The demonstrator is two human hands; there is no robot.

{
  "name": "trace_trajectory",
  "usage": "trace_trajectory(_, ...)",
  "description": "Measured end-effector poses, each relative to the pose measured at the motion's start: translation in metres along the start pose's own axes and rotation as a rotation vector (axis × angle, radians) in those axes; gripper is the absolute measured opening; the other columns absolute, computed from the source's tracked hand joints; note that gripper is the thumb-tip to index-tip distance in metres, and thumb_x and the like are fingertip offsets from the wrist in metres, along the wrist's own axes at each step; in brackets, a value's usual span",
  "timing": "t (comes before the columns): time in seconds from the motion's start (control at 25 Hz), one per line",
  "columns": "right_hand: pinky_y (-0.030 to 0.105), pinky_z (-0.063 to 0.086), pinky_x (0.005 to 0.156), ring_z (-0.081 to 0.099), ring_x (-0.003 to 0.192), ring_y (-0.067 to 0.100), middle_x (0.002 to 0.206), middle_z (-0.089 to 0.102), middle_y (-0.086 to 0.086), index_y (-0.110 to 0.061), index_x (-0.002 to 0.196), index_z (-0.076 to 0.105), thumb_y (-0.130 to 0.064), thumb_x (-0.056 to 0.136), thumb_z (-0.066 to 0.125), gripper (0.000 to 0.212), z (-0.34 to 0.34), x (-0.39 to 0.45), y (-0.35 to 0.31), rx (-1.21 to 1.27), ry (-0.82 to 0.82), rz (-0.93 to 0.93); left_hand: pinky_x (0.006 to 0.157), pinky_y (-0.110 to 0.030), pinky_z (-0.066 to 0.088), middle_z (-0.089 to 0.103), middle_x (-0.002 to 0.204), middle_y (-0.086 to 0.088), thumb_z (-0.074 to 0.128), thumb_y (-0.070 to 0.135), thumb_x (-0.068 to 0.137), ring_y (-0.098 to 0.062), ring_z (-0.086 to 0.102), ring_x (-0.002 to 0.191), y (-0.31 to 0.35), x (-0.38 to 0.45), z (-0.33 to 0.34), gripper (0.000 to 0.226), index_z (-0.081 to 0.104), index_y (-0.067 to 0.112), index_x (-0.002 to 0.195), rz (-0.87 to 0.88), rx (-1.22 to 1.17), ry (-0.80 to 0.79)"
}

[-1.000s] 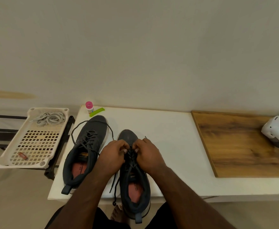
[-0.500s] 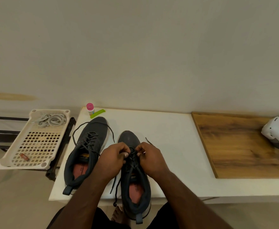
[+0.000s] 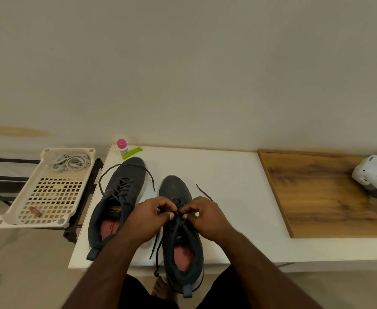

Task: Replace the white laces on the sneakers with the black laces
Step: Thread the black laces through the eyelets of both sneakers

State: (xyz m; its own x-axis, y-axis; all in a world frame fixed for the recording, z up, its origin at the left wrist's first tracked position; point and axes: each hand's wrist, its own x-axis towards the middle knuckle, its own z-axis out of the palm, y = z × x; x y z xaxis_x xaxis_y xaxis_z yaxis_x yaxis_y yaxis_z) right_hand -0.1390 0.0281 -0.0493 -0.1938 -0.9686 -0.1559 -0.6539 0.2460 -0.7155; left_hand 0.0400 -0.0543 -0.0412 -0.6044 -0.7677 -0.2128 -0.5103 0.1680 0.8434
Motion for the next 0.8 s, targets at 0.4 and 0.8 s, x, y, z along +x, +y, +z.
trace_trajectory(0.4, 0.024, 0.047, 0.086, 0.058, 0.095, 0.007, 0.101, 0.064, -0.005, -0.022, 0.097, 0.066, -0.011, 0.092, 0.060, 0.013, 0.004, -0.003, 0.003, -0.006, 0.042, 0.008, 0.078, -0.025, 0.055, 0.071, 0.083, 0.011, 0.069, 0.016, 0.088, -0.001, 0.065, 0.080, -0.001, 0.001, 0.004, 0.017, 0.070, 0.032, 0.084, -0.008, 0.047, 0.029)
trace_trajectory(0.8, 0.020, 0.049, 0.085, 0.059, 0.094, 0.003, 0.103, 0.064, -0.010, -0.025, 0.101, 0.068, -0.011, 0.094, 0.059, 0.018, 0.007, -0.001, 0.008, 0.043, 0.068, 0.048, 0.077, -0.021, 0.053, 0.071, 0.086, 0.010, 0.068, 0.018, 0.088, -0.001, 0.065, 0.083, -0.001, 0.001, 0.005, 0.013, 0.070, 0.030, 0.088, -0.017, 0.081, 0.023)
